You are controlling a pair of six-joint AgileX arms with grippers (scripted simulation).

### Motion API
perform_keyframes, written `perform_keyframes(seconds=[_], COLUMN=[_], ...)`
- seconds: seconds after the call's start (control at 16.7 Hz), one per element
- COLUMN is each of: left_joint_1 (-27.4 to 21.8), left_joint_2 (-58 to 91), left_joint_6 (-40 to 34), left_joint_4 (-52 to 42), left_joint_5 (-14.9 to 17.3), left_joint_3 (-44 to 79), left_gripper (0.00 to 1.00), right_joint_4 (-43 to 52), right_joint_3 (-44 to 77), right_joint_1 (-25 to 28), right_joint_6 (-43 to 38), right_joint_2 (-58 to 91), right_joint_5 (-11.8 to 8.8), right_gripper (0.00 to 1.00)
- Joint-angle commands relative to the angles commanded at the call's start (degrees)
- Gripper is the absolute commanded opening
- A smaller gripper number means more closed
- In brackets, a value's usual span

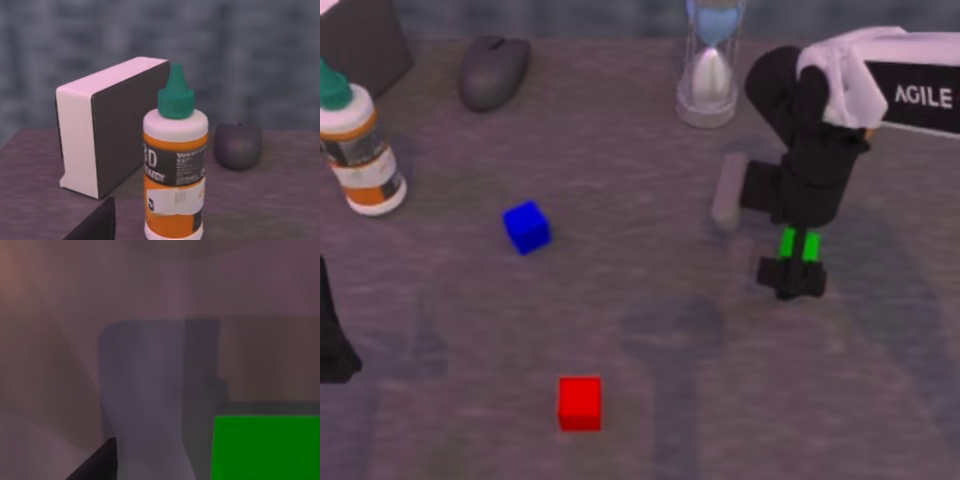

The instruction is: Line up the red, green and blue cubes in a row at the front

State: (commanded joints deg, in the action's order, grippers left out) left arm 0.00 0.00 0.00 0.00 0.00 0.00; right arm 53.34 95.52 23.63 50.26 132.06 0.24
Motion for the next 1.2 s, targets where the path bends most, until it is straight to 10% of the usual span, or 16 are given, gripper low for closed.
perform_keyframes(seconds=[0.3,1.08,1.2], left_joint_1=[0.0,0.0,0.0], left_joint_2=[0.0,0.0,0.0], left_joint_6=[0.0,0.0,0.0], left_joint_4=[0.0,0.0,0.0], left_joint_5=[0.0,0.0,0.0], left_joint_3=[0.0,0.0,0.0], left_gripper=[1.0,1.0,1.0], right_joint_4=[-0.95,-0.95,-0.95], right_joint_3=[-0.71,-0.71,-0.71], right_joint_1=[-0.01,-0.01,-0.01], right_joint_6=[0.0,0.0,0.0], right_joint_2=[0.35,0.35,0.35], right_joint_5=[0.0,0.0,0.0], right_gripper=[1.0,0.02,0.0])
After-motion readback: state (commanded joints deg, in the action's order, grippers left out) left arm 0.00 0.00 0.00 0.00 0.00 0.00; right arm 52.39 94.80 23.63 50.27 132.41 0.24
